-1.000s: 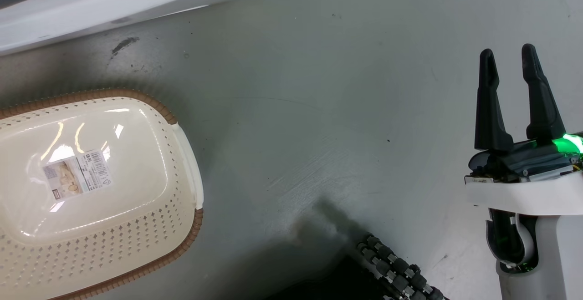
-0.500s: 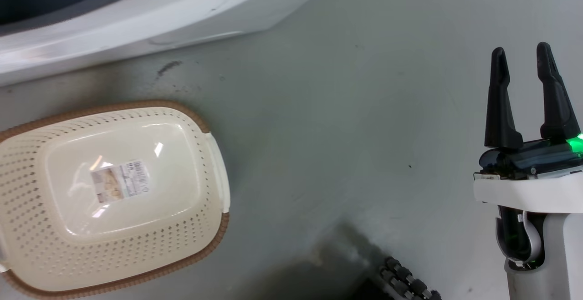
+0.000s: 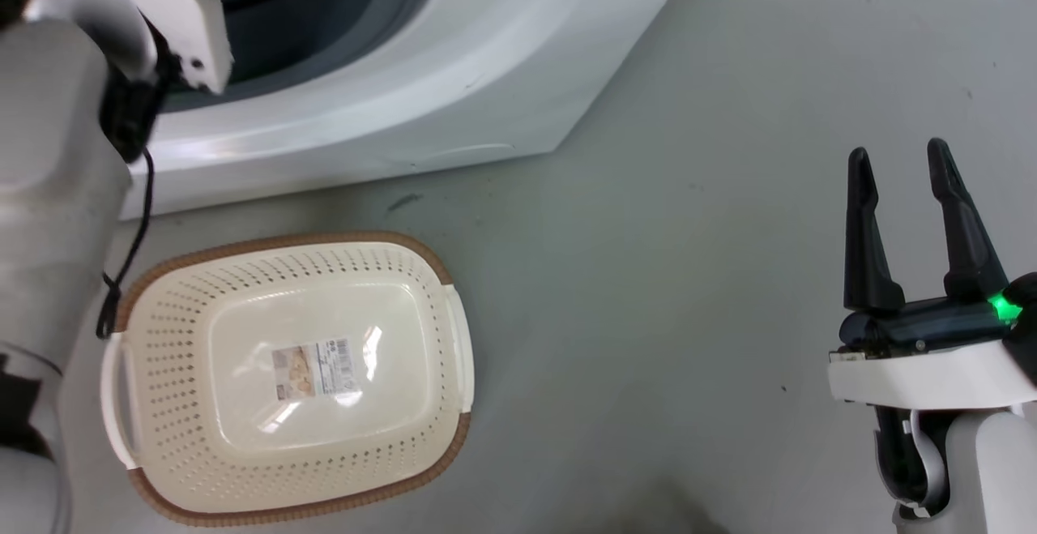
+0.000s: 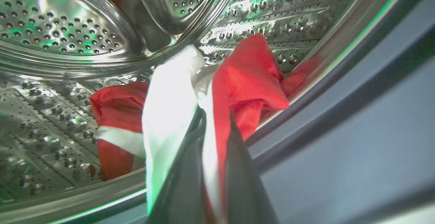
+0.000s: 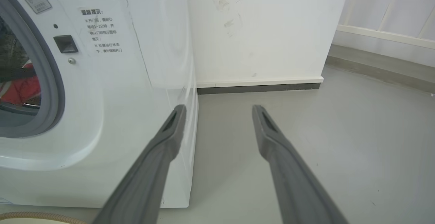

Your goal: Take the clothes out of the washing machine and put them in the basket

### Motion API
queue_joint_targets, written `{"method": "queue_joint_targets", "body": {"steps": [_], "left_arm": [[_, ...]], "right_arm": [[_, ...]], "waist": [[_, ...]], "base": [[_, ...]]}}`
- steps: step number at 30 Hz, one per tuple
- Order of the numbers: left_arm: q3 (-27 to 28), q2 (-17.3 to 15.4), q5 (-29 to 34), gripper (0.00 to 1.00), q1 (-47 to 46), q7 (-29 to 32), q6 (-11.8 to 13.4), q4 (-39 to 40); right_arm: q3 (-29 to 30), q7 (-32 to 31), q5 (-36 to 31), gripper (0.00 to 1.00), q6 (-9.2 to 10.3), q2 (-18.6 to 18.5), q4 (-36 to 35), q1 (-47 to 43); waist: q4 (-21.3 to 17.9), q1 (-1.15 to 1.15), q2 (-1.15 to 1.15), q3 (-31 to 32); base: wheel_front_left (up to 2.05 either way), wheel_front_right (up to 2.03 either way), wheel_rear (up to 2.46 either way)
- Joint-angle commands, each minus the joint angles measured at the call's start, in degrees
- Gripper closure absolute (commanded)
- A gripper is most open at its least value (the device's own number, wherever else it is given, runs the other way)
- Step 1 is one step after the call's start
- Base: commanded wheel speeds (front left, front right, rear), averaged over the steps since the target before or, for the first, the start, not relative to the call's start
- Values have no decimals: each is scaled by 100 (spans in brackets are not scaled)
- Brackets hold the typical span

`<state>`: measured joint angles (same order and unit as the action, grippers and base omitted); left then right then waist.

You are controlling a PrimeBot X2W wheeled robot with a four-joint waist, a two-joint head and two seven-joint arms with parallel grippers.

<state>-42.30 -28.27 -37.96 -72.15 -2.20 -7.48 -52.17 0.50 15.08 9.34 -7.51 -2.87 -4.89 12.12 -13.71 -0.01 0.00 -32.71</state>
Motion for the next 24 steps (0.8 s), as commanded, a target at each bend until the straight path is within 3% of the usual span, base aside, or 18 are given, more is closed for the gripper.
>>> {"method": "queue_joint_targets", "body": {"steps": [1, 6, 14, 24], "left_arm": [[-5, 64, -18, 100, 162, -112, 34, 60], [-20, 248, -122, 100, 811, -565, 175, 410], [-37, 248, -206, 100, 1770, -977, 524, 1328], [57, -349, -272, 100, 3035, -946, 1293, 3354]], "right_arm": [[17, 14, -40, 0, 4, -1, 21, -79], [51, 14, -158, 0, 4, 0, 78, -283], [32, 14, -297, 0, 4, -1, 179, -654], [33, 13, -418, 0, 4, -1, 223, -1100]], "waist": [[177, 1, 0, 296], [357, 1, 0, 718], [627, 1, 0, 1463], [956, 1, 0, 2230]], "base": [[0, 0, 0], [0, 0, 0], [0, 0, 0], [0, 0, 0]]}}
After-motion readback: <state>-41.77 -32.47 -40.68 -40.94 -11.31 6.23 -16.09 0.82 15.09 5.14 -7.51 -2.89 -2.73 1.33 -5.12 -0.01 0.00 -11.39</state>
